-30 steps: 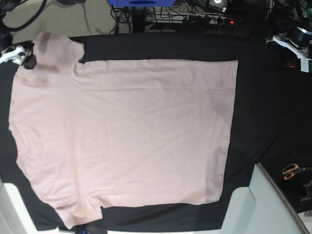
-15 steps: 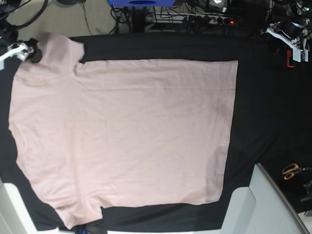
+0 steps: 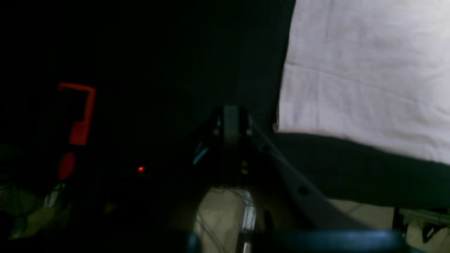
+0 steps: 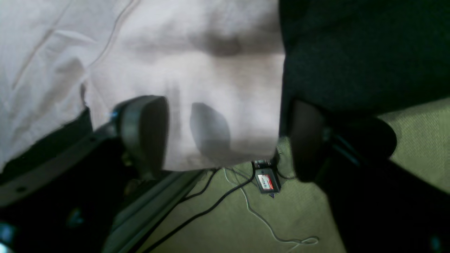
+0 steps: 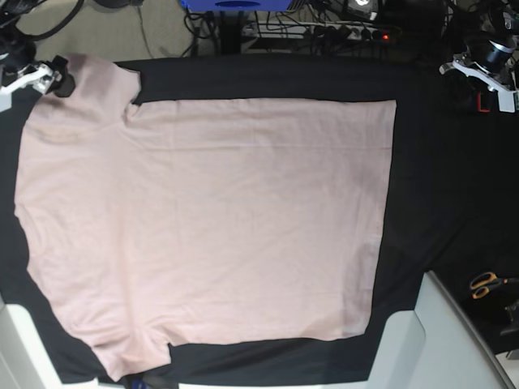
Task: Fold the T-shirt properly
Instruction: 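Lower the left gripper onto the hem corner of the same edge and grasp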
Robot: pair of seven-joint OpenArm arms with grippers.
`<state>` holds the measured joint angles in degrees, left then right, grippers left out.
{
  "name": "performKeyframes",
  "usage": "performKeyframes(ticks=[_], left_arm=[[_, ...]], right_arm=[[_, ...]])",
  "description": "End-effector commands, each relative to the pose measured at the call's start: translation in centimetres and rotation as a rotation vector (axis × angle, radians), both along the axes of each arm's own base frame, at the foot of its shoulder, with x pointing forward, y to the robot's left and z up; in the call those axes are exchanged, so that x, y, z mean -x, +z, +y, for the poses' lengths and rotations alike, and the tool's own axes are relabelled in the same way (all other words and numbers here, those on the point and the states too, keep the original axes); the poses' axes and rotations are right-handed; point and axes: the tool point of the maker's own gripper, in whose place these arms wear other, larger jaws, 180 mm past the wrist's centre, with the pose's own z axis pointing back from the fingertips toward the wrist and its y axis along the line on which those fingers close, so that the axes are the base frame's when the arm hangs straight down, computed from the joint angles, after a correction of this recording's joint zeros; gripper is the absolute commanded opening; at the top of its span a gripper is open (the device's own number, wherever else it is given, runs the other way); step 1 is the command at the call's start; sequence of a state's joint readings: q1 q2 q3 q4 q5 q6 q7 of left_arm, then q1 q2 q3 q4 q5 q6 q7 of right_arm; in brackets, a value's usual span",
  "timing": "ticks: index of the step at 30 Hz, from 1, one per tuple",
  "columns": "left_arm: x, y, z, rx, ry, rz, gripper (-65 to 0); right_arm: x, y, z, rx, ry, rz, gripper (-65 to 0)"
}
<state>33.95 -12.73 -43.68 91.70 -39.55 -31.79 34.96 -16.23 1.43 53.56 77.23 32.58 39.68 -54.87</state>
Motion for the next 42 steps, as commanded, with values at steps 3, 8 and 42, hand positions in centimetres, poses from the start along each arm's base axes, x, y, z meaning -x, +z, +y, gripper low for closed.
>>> performKeyframes(ticks=[3,8,42], left_arm=[[-1.0,1.3,0.4,-0.011,-0.007,-0.054,-49.4],[-1.1,1.4,0.5,-0.010,0.000,-0.059,-45.7],[-3.4,-7.2,-6.1,0.264,0.010,0.033,-26.0]], right_arm=[[-0.6,0.2,0.4,0.003,0.042,-0.008,-27.3],[-1.2,0.1,1.3,-0.008,0.068,-0.014,-27.9],[-1.2,0.1,1.2,-0.003,0.072,-0.008,-64.5]])
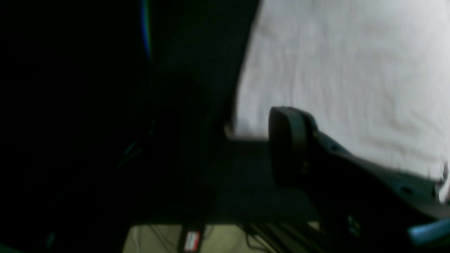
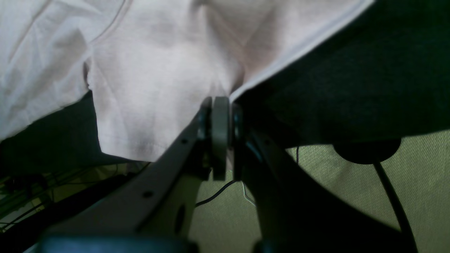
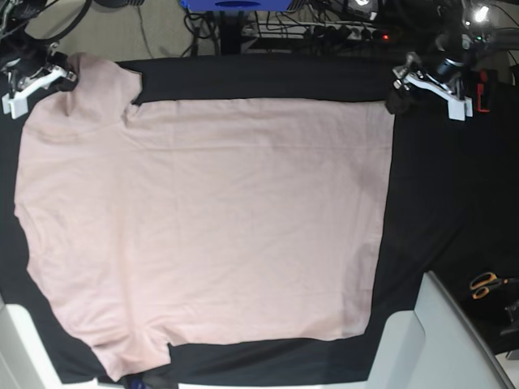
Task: Fold the T-shirt properly
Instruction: 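Lower the left gripper onto the hem corner of the same edge and grasp, then lift the held edge with both grippers and fold it over the shirt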
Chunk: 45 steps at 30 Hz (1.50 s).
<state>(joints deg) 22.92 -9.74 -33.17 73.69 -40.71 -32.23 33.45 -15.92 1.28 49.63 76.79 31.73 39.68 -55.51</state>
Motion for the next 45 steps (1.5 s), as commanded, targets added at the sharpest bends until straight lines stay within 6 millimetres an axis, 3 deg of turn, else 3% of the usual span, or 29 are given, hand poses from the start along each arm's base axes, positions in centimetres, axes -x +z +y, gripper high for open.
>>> performKeyframes(ticks=[1,6,12,17,19,22,24,36,45], left_arm=[[-0.6,0.2,0.0,0.000,-0.011,-0.012,-26.0],[-0.9,-0.9,-0.8,0.033,-0.002,0.004,-26.0],[-1.4,-1.5,-3.9,0.069,-0.077,0.012,-26.2],[-1.3,-1.7,-4.2,0.075,-0.078,0.017,-26.8],[-1.4,-1.6,-4.0,0.073,-0.074,0.015,-33.1],[-1.4,-1.6,-3.9,0.072,-0.073,0.016,-54.5],[-1.4,-1.7,-4.0,0.072,-0.078,0.018,-65.0],[-1.6,-1.3,-4.0,0.070,-0.084,0.011,-65.0],[-3.8,2.4,-5.2,0.017,-0.197,-0.039,-65.0]], right_arm=[[-0.6,0.7,-0.8,0.019,-0.001,-0.032,-64.5],[-0.6,0.7,-0.8,0.019,-0.001,-0.032,-64.7],[-0.6,0.7,-0.8,0.019,-0.001,-0.032,-64.7],[-0.6,0.7,-0.8,0.019,-0.001,-0.032,-64.7],[-0.6,0.7,-0.8,0.020,0.000,-0.031,-64.7],[-0.6,0.7,-0.8,0.019,0.001,-0.031,-64.7],[-0.6,0.7,-0.8,0.019,0.001,-0.031,-64.8],[-1.9,2.0,-1.3,0.058,0.018,-0.068,-64.8],[-3.5,4.0,-2.1,0.113,0.046,-0.112,-64.7]])
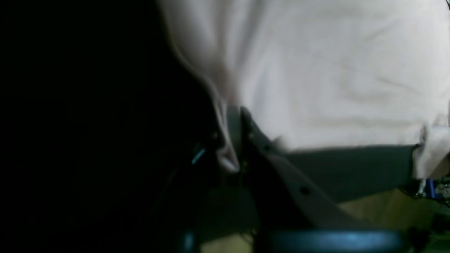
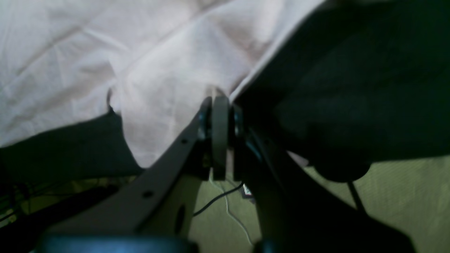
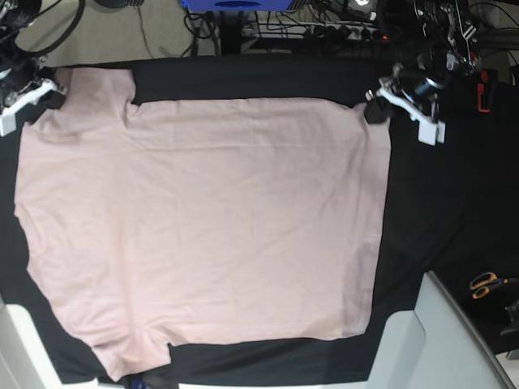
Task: Fold the T-shirt properly
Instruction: 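Lift the held edge with both grippers and fold it over the shirt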
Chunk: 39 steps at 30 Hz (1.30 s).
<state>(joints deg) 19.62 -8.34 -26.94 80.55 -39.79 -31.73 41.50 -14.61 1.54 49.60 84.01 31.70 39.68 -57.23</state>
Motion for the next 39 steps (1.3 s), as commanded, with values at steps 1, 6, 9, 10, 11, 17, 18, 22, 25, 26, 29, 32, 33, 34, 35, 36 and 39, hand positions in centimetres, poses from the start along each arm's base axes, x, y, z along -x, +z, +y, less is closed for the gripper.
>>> performKeyframes(ticks=[1,6,9,10,11,17,18,22,25,26,29,32,33,34,35,36,39], left_arm=[[-0.8,1.1,0.4,-0.005,-0.002,-0.043,-65.0],[-2.2,1.4,0.9,-0.007,0.091,-0.037,-65.0],[-3.3,1.9,0.7,0.003,0.102,-0.056,-65.0],[-3.5,1.9,0.6,0.006,0.100,-0.053,-65.0],[-3.8,2.0,0.5,0.007,0.092,-0.050,-65.0],[-6.7,3.4,0.1,0.015,0.075,-0.091,-65.0],[-7.2,3.6,0.1,0.015,0.071,-0.095,-65.0],[-8.9,4.4,0.7,0.017,0.117,-0.099,-65.0],[-10.0,5.0,1.0,0.019,0.141,-0.113,-65.0],[-10.4,5.2,1.0,0.019,0.142,-0.121,-65.0],[-11.2,5.2,1.1,0.025,0.146,-0.122,-65.0],[-11.8,4.4,1.3,0.044,0.159,-0.103,-65.0],[-12.1,4.3,1.2,0.051,0.162,-0.100,-65.0],[-12.2,4.1,1.1,0.057,0.162,-0.096,-65.0],[-12.4,4.1,1.2,0.058,0.162,-0.094,-65.0],[-12.6,4.1,1.4,0.052,0.160,-0.094,-65.0],[-13.3,4.2,1.7,0.057,0.165,-0.097,-65.0]], right_arm=[[-1.1,1.2,-1.2,0.032,0.017,-0.028,-64.7],[-3.5,2.5,-2.4,0.055,0.037,-0.052,-64.7],[-5.1,3.3,-3.2,0.068,0.037,-0.082,-64.7],[-5.5,3.4,-3.6,0.071,0.036,-0.085,-64.7],[-5.9,3.5,-3.8,0.067,0.034,-0.090,-64.7],[-8.5,2.9,-4.8,0.021,0.039,-0.088,-64.7],[-9.0,2.8,-4.6,0.019,0.062,-0.080,-64.7],[-11.0,2.9,-3.9,0.008,0.106,-0.091,-64.7],[-12.6,3.2,-3.3,-0.004,0.118,-0.124,-64.7],[-12.9,3.2,-3.1,-0.010,0.121,-0.128,-64.7],[-14.4,3.5,-2.8,-0.010,0.140,-0.152,-64.7],[-15.6,3.2,-2.0,-0.029,0.154,-0.171,-64.7],[-16.0,3.2,-1.8,-0.036,0.153,-0.178,-64.7],[-16.2,3.2,-2.2,-0.034,0.151,-0.179,-64.7],[-16.3,3.1,-2.4,-0.037,0.142,-0.180,-64.7],[-16.7,3.1,-2.4,-0.048,0.136,-0.187,-64.7],[-17.3,2.8,-2.8,-0.074,0.107,-0.191,-64.7]])
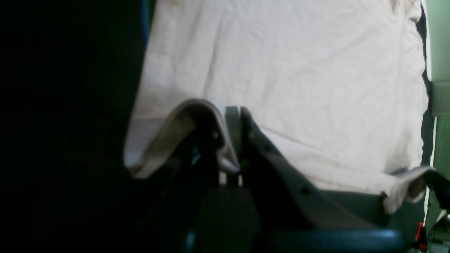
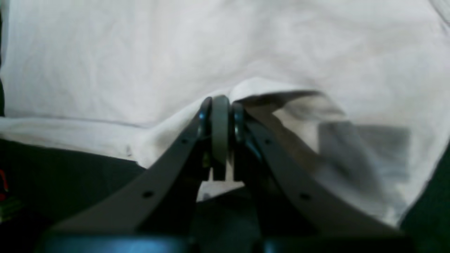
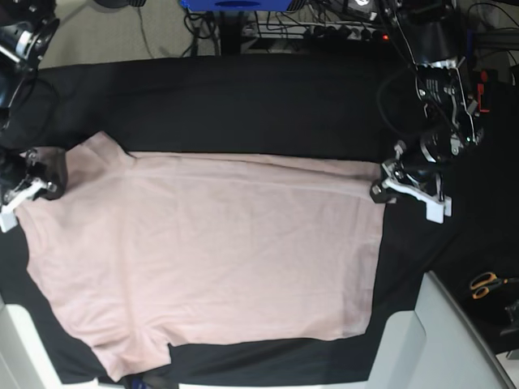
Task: Fold the T-shirt properly
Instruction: 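Lift the held edge with both grippers and fold it over the shirt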
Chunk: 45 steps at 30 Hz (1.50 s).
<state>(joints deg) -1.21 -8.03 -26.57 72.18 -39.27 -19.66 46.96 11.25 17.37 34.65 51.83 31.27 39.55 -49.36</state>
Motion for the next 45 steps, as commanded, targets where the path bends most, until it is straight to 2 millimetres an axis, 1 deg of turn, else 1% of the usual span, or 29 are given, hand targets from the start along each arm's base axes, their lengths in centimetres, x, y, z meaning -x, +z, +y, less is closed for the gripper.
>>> performKeyframes(ticks=[1,4,6,8,10,11,13,16,17,18,21,22,24,26,28,31,33,38,41,43,45], left_arm=[[-1.5,1.6,0.6,-0.002,0.012,-0.060,-65.0],[-2.4,2.1,1.3,-0.017,0.026,-0.084,-65.0],[-2.9,1.9,1.6,-0.055,0.017,-0.075,-65.0],[-3.1,1.5,1.8,-0.083,0.009,-0.054,-65.0],[-3.4,1.3,1.9,-0.096,0.005,-0.048,-65.0],[-3.5,1.3,1.9,-0.095,0.005,-0.046,-65.0],[-3.9,1.7,2.0,-0.097,0.006,-0.056,-65.0],[-4.1,1.9,2.1,-0.100,0.006,-0.062,-65.0],[-4.5,2.2,2.0,-0.100,0.005,-0.071,-65.0],[-4.8,2.3,1.7,-0.100,-0.005,-0.073,-65.0],[-5.0,1.5,0.2,-0.101,-0.058,-0.053,-65.0],[-5.4,1.7,-0.3,-0.105,-0.066,-0.067,-65.0],[-5.9,1.7,-0.9,-0.108,-0.074,-0.089,-65.0],[-5.8,1.0,-1.5,-0.101,-0.086,-0.074,-65.0],[-6.5,1.0,-1.9,-0.096,-0.090,-0.080,-65.0],[-7.0,0.7,-1.8,-0.084,-0.077,-0.076,-65.0],[-7.8,1.3,-1.6,-0.085,-0.065,-0.103,-65.0],[-9.7,3.1,-1.6,-0.086,-0.062,-0.150,-65.0],[-10.2,3.2,-1.7,-0.079,-0.060,-0.147,-65.0],[-10.2,2.6,-1.7,-0.069,-0.054,-0.131,-65.0],[-10.4,2.7,-1.4,-0.069,-0.034,-0.151,-65.0]], right_arm=[[-2.0,2.0,-1.3,0.009,-0.022,-0.076,-64.7],[-2.9,2.0,-0.8,0.013,0.000,-0.087,-64.7],[-3.5,2.0,-0.1,0.018,0.022,-0.099,-64.7],[-4.0,2.2,0.1,0.022,0.028,-0.118,-64.7],[-4.9,2.8,0.3,0.026,0.029,-0.148,-64.7],[-5.0,2.7,0.4,0.023,0.028,-0.154,-64.7],[-5.4,2.5,0.7,0.009,0.018,-0.165,-64.7],[-6.2,2.3,1.1,-0.009,0.009,-0.177,-64.7],[-6.4,2.5,0.7,-0.010,-0.005,-0.187,-64.7],[-6.7,2.6,0.5,-0.013,-0.017,-0.200,-64.7],[-7.7,3.4,0.2,-0.015,-0.038,-0.240,-64.7],[-7.9,3.6,0.2,-0.015,-0.039,-0.246,-64.7],[-8.5,4.2,0.1,-0.015,-0.042,-0.264,-64.7],[-8.9,4.5,0.0,-0.013,-0.044,-0.271,-64.7],[-9.4,5.1,-0.4,-0.007,-0.045,-0.284,-64.7],[-9.9,5.7,-0.3,0.006,-0.027,-0.292,-64.7],[-10.5,6.2,-0.1,0.013,-0.016,-0.312,-64.7],[-10.8,6.3,0.4,0.022,-0.001,-0.327,-64.7],[-11.0,6.4,0.5,0.019,-0.003,-0.336,-64.7],[-11.1,6.5,0.6,0.017,-0.008,-0.345,-64.7],[-11.2,6.6,0.6,0.016,-0.012,-0.353,-64.7]])
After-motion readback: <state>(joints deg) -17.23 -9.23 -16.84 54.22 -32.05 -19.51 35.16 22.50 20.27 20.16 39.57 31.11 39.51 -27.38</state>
